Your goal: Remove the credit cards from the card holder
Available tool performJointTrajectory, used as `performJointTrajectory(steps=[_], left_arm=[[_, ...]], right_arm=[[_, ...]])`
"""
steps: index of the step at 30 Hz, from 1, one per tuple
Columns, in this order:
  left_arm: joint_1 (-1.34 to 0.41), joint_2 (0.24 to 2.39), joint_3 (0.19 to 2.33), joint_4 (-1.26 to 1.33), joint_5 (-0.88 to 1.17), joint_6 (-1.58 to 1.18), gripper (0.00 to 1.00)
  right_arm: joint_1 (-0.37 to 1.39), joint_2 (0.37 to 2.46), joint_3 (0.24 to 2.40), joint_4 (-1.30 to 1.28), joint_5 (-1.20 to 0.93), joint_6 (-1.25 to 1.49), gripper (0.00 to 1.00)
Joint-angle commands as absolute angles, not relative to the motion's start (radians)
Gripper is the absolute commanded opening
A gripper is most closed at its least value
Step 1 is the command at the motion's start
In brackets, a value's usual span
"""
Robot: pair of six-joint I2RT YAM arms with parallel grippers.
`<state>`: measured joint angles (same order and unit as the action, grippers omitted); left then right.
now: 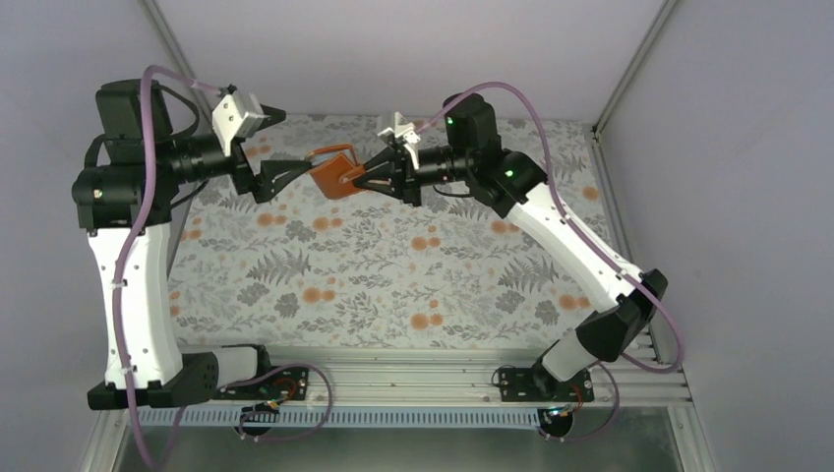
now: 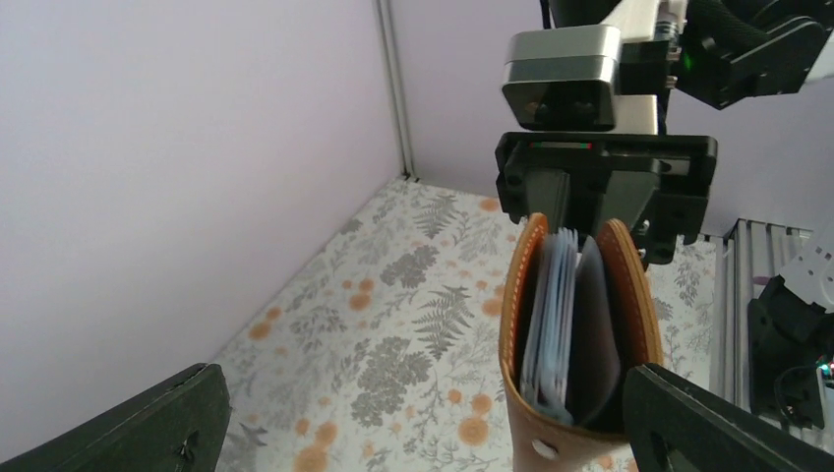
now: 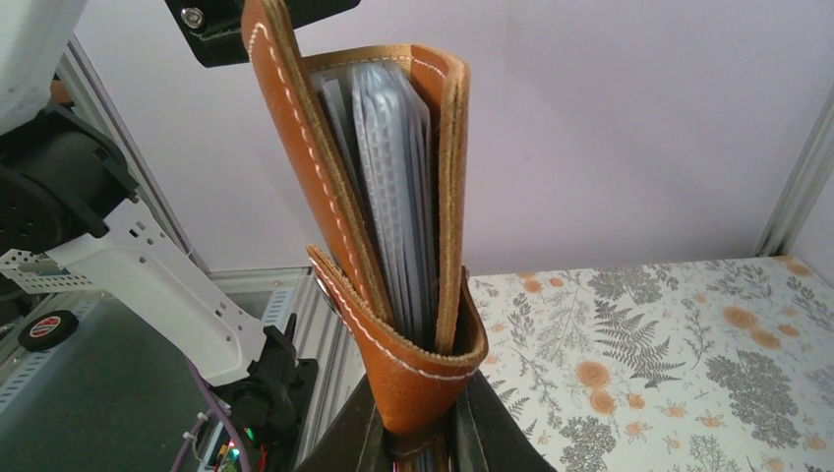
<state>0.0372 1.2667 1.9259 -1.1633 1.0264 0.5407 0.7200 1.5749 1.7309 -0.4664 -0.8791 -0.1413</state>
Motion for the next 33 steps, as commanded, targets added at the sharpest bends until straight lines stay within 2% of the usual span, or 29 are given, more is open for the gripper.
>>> performJointTrajectory(steps=[1, 5, 8, 11, 13, 16, 19, 22, 27, 33], left_arm=[[0.033, 1.216, 1.957, -1.195, 1.078, 0.59, 1.0], [0.033, 1.205, 2.015, -1.098, 1.046, 0.472, 1.0], [0.034, 1.193, 2.003, -1.04, 1.113, 0.441, 1.0], [0.033, 1.145, 1.877, -1.064, 1.27, 0.617, 0.97], [0.031, 1.088, 1.747, -0.95, 1.304, 0.561, 0.97], [0.022, 1.079, 1.672, -0.758, 1.23, 0.357, 0.85], [0.014, 1.104, 1.701, -0.824, 1.193, 0.407, 0.83], [0.0, 1.107, 1.693, -0.915, 1.296, 0.485, 0.78], [-0.02, 1.081, 1.652, -1.123, 1.428, 0.797, 0.7], [-0.021, 1.075, 1.651, -1.01, 1.417, 0.66, 0.58]], right_arm=[[0.716, 1.484, 1.714, -0.311, -0.863, -0.08, 0.04], [0.716, 1.475, 1.717, -0.327, -0.863, -0.101, 0.04], [0.715, 1.462, 1.726, -0.361, -0.894, -0.13, 0.04], [0.717, 1.433, 1.701, -0.352, -0.945, -0.16, 0.04], [0.721, 1.418, 1.673, -0.341, -0.967, -0.186, 0.04], [0.741, 1.427, 1.663, -0.345, -0.954, -0.227, 0.04], [0.753, 1.452, 1.693, -0.396, -0.949, -0.264, 0.04], [0.762, 1.456, 1.689, -0.389, -0.958, -0.27, 0.04], [0.764, 1.477, 1.707, -0.389, -0.957, -0.268, 0.04], [0.775, 1.501, 1.741, -0.41, -0.967, -0.281, 0.04]])
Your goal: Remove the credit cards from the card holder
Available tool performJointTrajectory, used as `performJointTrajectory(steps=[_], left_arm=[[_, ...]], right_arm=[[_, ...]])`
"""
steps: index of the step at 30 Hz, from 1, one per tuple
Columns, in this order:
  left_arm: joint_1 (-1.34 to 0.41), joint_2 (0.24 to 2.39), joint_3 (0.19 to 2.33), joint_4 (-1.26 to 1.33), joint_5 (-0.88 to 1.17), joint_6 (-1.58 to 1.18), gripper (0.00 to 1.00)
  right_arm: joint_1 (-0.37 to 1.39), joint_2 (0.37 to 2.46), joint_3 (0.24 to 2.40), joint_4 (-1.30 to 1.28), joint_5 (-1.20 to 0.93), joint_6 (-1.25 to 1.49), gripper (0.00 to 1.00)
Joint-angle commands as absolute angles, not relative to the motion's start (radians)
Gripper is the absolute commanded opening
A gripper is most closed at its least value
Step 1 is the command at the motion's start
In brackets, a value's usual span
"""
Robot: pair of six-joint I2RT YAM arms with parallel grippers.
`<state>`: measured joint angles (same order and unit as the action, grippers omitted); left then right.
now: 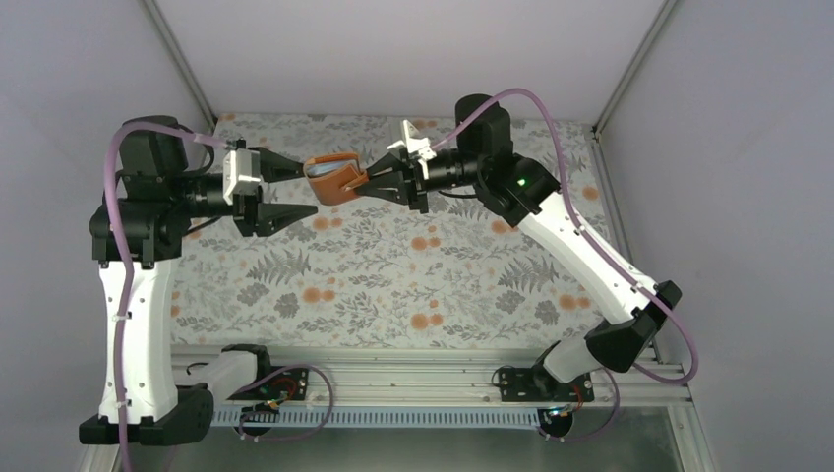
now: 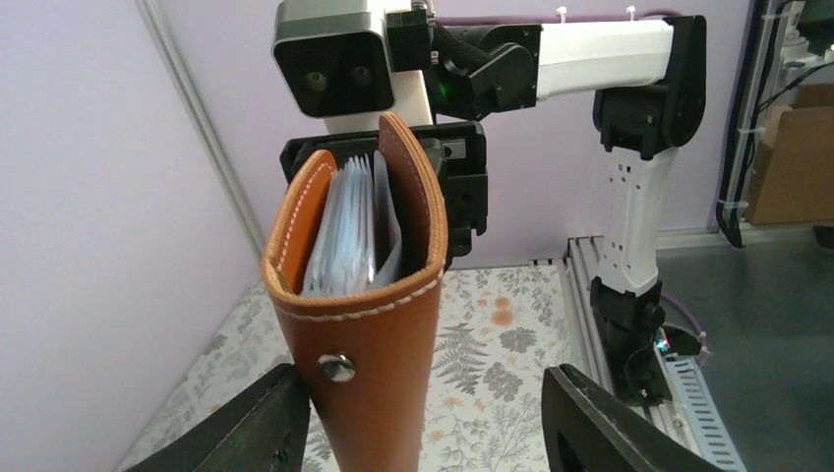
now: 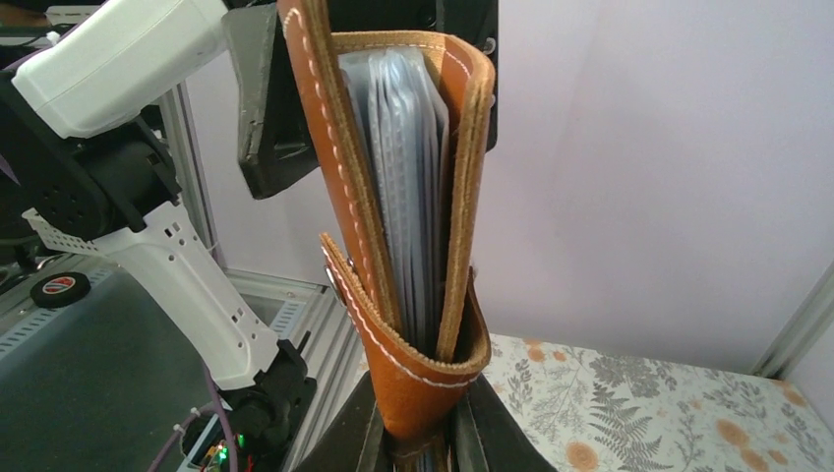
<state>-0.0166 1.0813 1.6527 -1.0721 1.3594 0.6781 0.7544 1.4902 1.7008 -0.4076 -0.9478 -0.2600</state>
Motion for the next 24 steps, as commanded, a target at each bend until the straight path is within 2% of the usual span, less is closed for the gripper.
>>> performJointTrajectory(steps=[1, 7, 11, 13, 14, 15, 17, 19, 20, 24], left_arm=[[-0.023, 1.074, 1.642, -0.977, 1.411, 0.625, 0.56], [-0.048, 1.056, 1.577, -0.89, 1.375, 0.556, 0.53], [-0.054, 1.063, 1.587, -0.864, 1.368, 0.512, 0.31], [-0.055, 1.06, 1.583, -0.864, 1.37, 0.501, 0.22], [-0.056, 1.055, 1.574, -0.863, 1.37, 0.495, 0.17], [-0.057, 1.049, 1.563, -0.862, 1.37, 0.489, 0.11], [-0.057, 1.037, 1.541, -0.869, 1.363, 0.498, 0.03], [-0.057, 1.032, 1.531, -0.887, 1.347, 0.524, 0.02], [-0.057, 1.031, 1.527, -0.89, 1.334, 0.531, 0.02], [-0.058, 1.031, 1.511, -0.88, 1.246, 0.557, 0.02]], right_arm=[[0.78, 1.501, 1.742, -0.411, -0.97, -0.287, 0.04], [0.805, 1.519, 1.758, -0.404, -0.958, -0.302, 0.04], [0.815, 1.531, 1.77, -0.408, -0.939, -0.297, 0.04], [0.818, 1.533, 1.772, -0.417, -0.917, -0.292, 0.11], [0.819, 1.531, 1.772, -0.425, -0.909, -0.292, 0.15], [0.819, 1.526, 1.769, -0.428, -0.904, -0.291, 0.25], [0.818, 1.507, 1.744, -0.427, -0.904, -0.303, 0.53], [0.818, 1.485, 1.724, -0.428, -0.902, -0.326, 0.86], [0.819, 1.478, 1.722, -0.431, -0.896, -0.334, 0.98], [0.819, 1.472, 1.75, -0.401, -0.857, -0.272, 0.99]])
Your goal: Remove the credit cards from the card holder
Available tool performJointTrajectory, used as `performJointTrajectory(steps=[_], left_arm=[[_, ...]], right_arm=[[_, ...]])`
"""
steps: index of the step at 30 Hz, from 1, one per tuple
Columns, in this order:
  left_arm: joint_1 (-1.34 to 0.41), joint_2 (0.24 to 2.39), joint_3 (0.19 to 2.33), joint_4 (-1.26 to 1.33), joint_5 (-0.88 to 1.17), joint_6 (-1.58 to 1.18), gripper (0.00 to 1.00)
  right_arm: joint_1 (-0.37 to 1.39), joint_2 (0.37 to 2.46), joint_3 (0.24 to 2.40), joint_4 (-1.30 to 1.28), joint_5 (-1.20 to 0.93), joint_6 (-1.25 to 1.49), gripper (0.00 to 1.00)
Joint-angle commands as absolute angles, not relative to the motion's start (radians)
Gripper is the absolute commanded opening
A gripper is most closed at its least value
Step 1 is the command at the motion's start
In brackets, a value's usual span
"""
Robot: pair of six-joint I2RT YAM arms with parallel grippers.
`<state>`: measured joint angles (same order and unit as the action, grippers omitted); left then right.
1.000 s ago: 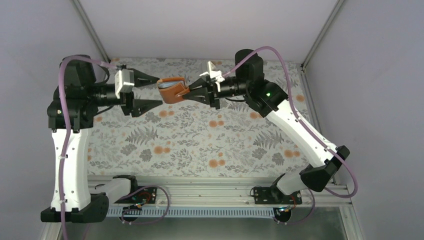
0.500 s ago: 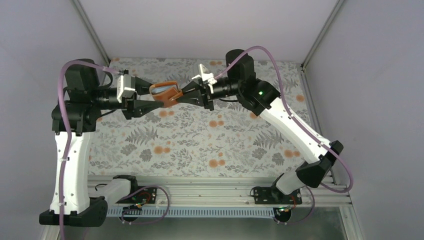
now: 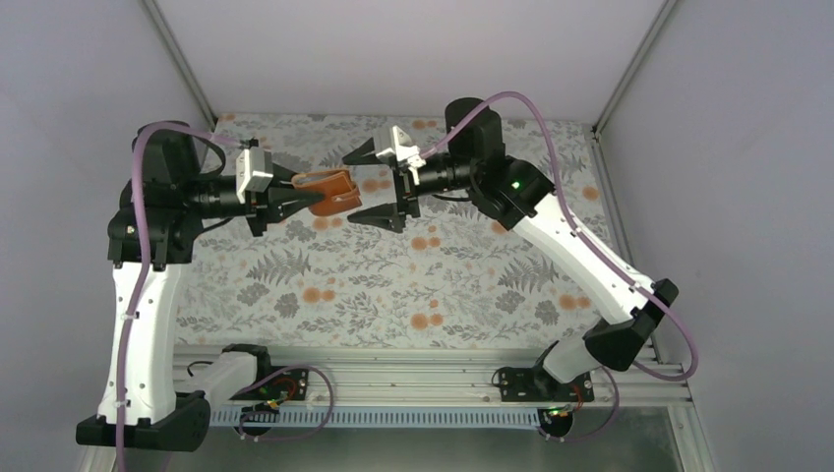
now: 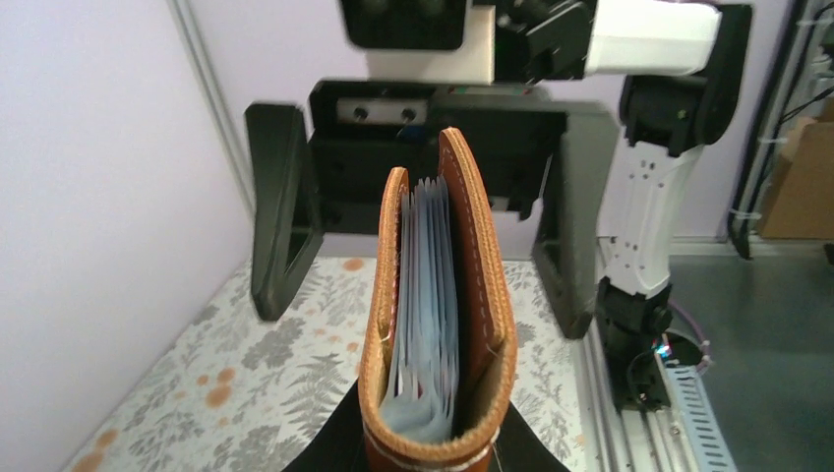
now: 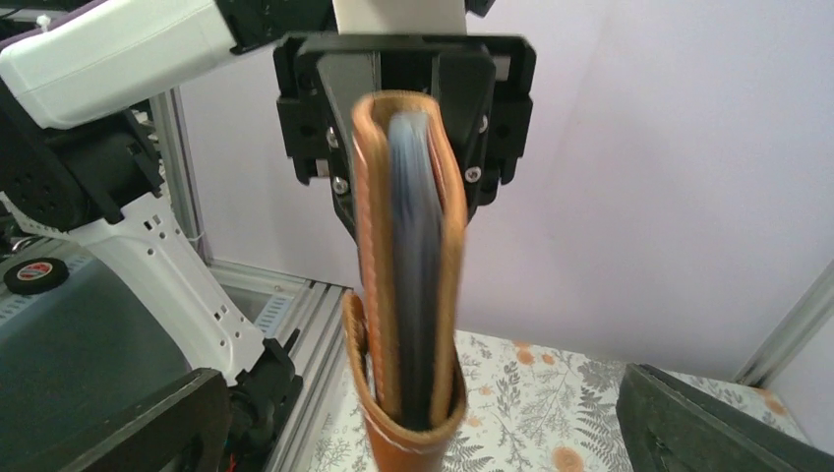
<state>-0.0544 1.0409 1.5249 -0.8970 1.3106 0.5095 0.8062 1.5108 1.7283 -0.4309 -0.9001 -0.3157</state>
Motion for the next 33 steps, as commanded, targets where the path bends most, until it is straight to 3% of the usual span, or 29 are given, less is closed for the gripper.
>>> performJointTrajectory(steps=[1, 3, 12, 17, 21, 22, 23, 24, 25, 26, 27, 30, 33], left_arm=[[-0.058, 1.032, 1.508, -0.886, 1.227, 0.573, 0.02], [-0.061, 1.027, 1.503, -0.89, 1.199, 0.589, 0.02], [-0.064, 1.018, 1.488, -0.884, 1.176, 0.596, 0.02], [-0.065, 1.01, 1.483, -0.882, 1.174, 0.575, 0.02], [-0.065, 1.001, 1.476, -0.901, 1.175, 0.586, 0.02], [-0.064, 1.0, 1.472, -0.902, 1.176, 0.58, 0.03], [-0.064, 0.999, 1.47, -0.901, 1.177, 0.57, 0.05], [-0.064, 0.999, 1.468, -0.893, 1.182, 0.541, 0.2], [-0.064, 0.996, 1.466, -0.881, 1.184, 0.503, 0.54], [-0.064, 0.996, 1.47, -0.873, 1.19, 0.46, 0.71], [-0.065, 0.996, 1.475, -0.872, 1.196, 0.425, 0.8], [-0.064, 0.981, 1.469, -0.878, 1.202, 0.364, 0.83], [-0.064, 0.932, 1.397, -0.827, 1.191, 0.322, 0.76]], right_arm=[[0.818, 1.482, 1.769, -0.384, -0.851, -0.232, 0.99], [0.819, 1.515, 1.815, -0.367, -0.864, -0.139, 0.97], [0.82, 1.612, 1.877, -0.396, -0.886, -0.021, 0.65], [0.82, 1.614, 1.87, -0.439, -0.913, -0.074, 0.39], [0.819, 1.582, 1.83, -0.441, -0.921, -0.104, 0.06], [0.818, 1.577, 1.826, -0.445, -0.914, -0.106, 0.04], [0.818, 1.573, 1.823, -0.451, -0.908, -0.112, 0.04], [0.819, 1.569, 1.82, -0.457, -0.905, -0.12, 0.04], [0.819, 1.562, 1.818, -0.462, -0.899, -0.128, 0.04], [0.819, 1.554, 1.815, -0.462, -0.89, -0.131, 0.04], [0.819, 1.546, 1.816, -0.464, -0.883, -0.134, 0.04], [0.819, 1.505, 1.806, -0.443, -0.92, -0.152, 0.04], [0.818, 1.458, 1.756, -0.373, -1.011, -0.161, 0.04]])
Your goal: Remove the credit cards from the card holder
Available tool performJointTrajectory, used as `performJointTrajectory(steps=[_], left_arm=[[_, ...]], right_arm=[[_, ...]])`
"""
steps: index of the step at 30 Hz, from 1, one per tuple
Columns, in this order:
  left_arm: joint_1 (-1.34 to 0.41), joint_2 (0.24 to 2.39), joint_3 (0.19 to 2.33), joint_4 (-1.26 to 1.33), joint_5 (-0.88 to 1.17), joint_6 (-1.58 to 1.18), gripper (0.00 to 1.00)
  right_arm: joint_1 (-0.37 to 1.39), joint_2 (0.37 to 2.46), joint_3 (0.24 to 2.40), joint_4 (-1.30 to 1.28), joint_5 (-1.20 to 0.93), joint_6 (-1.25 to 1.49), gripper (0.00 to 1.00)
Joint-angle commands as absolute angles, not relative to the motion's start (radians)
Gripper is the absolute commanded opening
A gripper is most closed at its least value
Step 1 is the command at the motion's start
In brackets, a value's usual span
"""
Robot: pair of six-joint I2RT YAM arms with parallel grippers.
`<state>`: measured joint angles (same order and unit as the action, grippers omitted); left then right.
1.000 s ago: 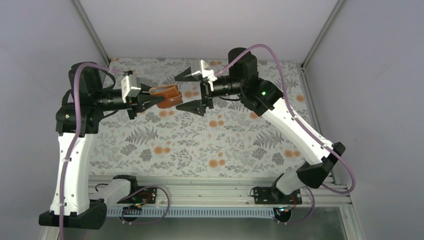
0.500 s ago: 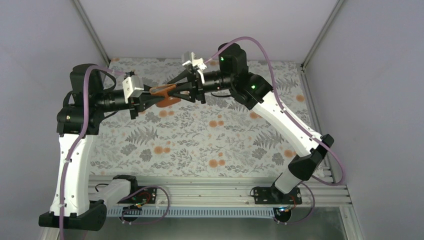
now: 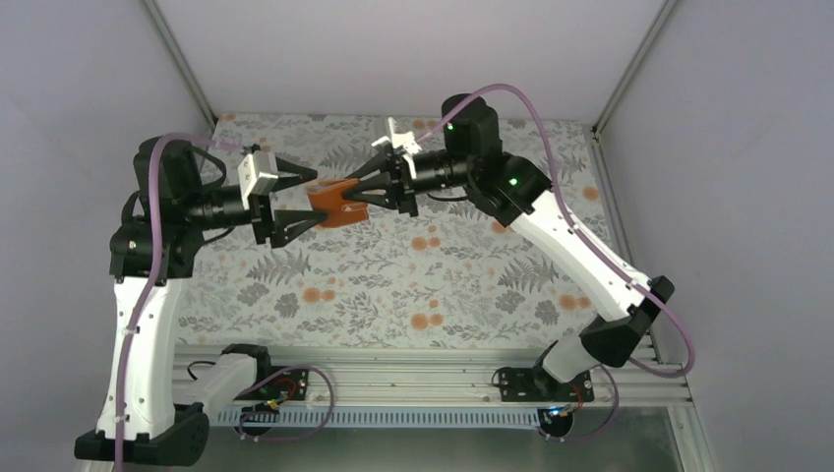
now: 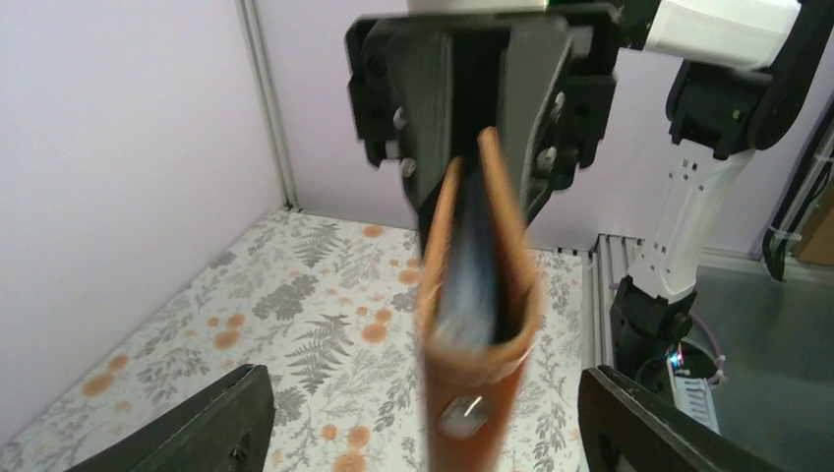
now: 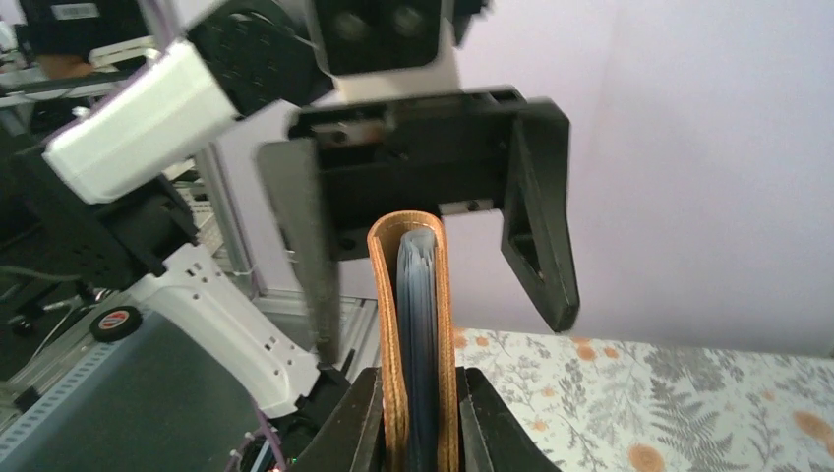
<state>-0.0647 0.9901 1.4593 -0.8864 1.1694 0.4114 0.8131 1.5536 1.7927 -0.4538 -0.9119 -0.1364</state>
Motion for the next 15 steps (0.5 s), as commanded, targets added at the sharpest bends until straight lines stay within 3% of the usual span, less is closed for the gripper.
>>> performJointTrajectory(steps=[1, 5, 15], left_arm=[[-0.064, 0.91, 1.36, -0.794, 1.191, 0.313, 0.72], [-0.066, 0.866, 1.27, -0.665, 1.203, 0.222, 0.62], [-0.093, 0.871, 1.273, -0.687, 1.316, 0.338, 0.58]], right_arm=[[0.819, 1.446, 1.735, -0.347, -1.034, -0.161, 0.04], [0.821, 1.426, 1.7, -0.322, -1.013, -0.176, 0.04], [0.82, 1.479, 1.741, -0.339, -1.006, -0.179, 0.04]])
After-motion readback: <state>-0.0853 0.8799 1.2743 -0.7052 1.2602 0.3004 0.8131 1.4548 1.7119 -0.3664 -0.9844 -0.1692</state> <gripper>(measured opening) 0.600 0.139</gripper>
